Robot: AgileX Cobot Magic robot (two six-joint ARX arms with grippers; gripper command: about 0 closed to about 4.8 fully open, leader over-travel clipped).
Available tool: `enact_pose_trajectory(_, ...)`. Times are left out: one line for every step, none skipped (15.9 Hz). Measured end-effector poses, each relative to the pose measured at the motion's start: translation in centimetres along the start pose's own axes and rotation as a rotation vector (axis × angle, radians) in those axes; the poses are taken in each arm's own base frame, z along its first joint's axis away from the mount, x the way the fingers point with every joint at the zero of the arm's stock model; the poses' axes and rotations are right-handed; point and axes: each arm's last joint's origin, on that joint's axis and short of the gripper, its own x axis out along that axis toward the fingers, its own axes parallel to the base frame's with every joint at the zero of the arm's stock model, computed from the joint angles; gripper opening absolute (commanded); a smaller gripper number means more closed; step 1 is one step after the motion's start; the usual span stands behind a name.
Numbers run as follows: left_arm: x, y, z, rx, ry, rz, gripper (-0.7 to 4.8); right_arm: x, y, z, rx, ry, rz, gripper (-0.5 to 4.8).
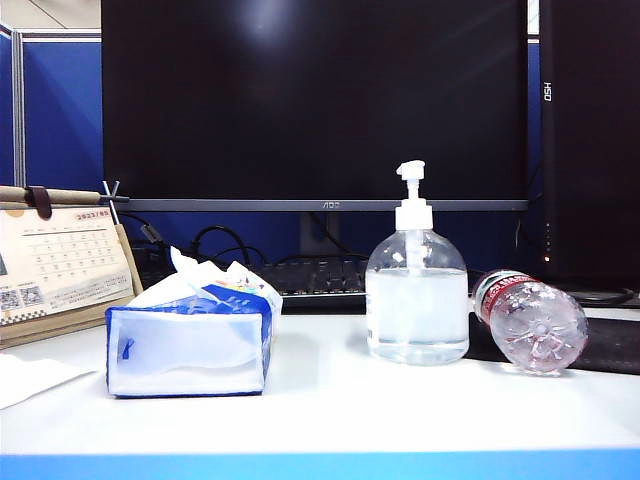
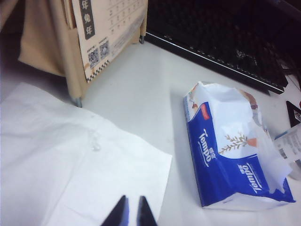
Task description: Pull out a tissue from the tissue dispenser, then press the switch of the alcohol sanitizer bottle to drop some sanitizer on the paper tissue, and finally place the treated tissue on the table.
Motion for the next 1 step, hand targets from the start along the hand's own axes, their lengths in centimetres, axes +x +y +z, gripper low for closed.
enact_pose_trajectory(0.00, 0.00, 0.00, 0.000, 0.000, 0.000, 0.40, 0.00, 0.00, 0.00, 0.000, 0.000, 0.000, -0.01)
